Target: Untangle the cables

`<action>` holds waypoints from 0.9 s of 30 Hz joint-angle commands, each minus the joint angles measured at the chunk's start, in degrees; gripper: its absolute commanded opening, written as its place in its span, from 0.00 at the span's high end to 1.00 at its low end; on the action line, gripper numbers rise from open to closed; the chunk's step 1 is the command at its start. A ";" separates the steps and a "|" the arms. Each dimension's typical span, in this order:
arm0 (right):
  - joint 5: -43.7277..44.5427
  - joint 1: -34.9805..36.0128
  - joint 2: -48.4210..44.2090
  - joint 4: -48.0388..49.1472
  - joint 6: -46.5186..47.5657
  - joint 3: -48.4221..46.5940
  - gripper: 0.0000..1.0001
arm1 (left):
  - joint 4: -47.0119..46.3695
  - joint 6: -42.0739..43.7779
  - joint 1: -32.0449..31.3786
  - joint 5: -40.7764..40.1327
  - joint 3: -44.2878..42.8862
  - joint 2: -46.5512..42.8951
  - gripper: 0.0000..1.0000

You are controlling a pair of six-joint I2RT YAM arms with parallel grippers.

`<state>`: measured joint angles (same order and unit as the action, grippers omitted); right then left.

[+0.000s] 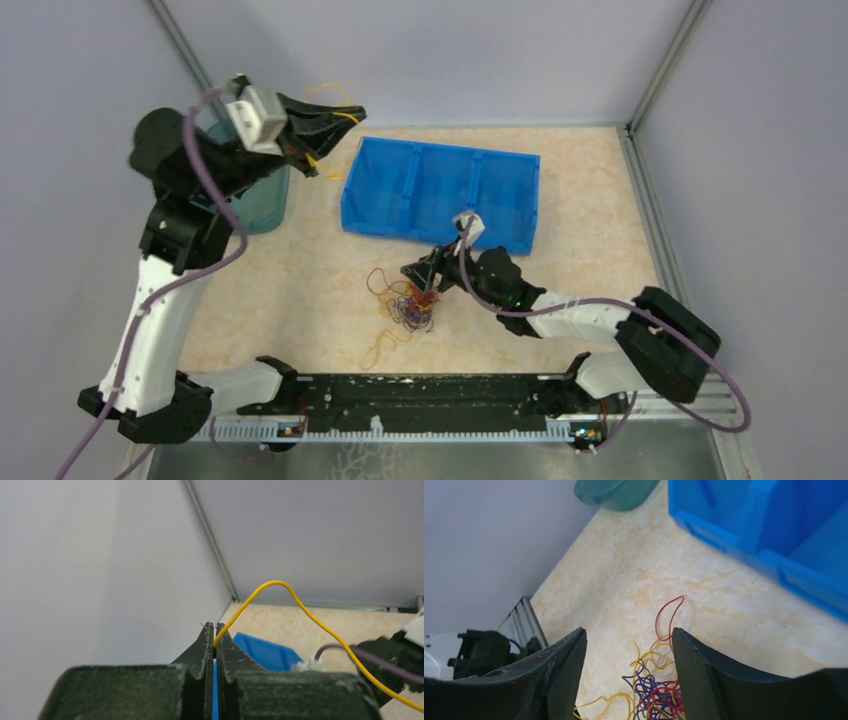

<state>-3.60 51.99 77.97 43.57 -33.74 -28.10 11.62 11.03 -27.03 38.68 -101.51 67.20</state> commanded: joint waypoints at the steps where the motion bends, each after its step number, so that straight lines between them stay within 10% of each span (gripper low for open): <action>1: 8.83 -2.29 -10.23 -4.95 -0.11 0.12 0.35 | 3.40 6.96 -0.17 -9.25 8.26 2.30 1.00; 27: 20.51 -5.73 -27.17 -19.66 4.04 1.20 0.32 | 8.43 7.48 9.89 -7.53 7.26 37.54 1.00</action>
<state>16.67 47.05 50.65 22.52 -30.65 -26.13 18.28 20.14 -16.91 27.14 -91.20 103.57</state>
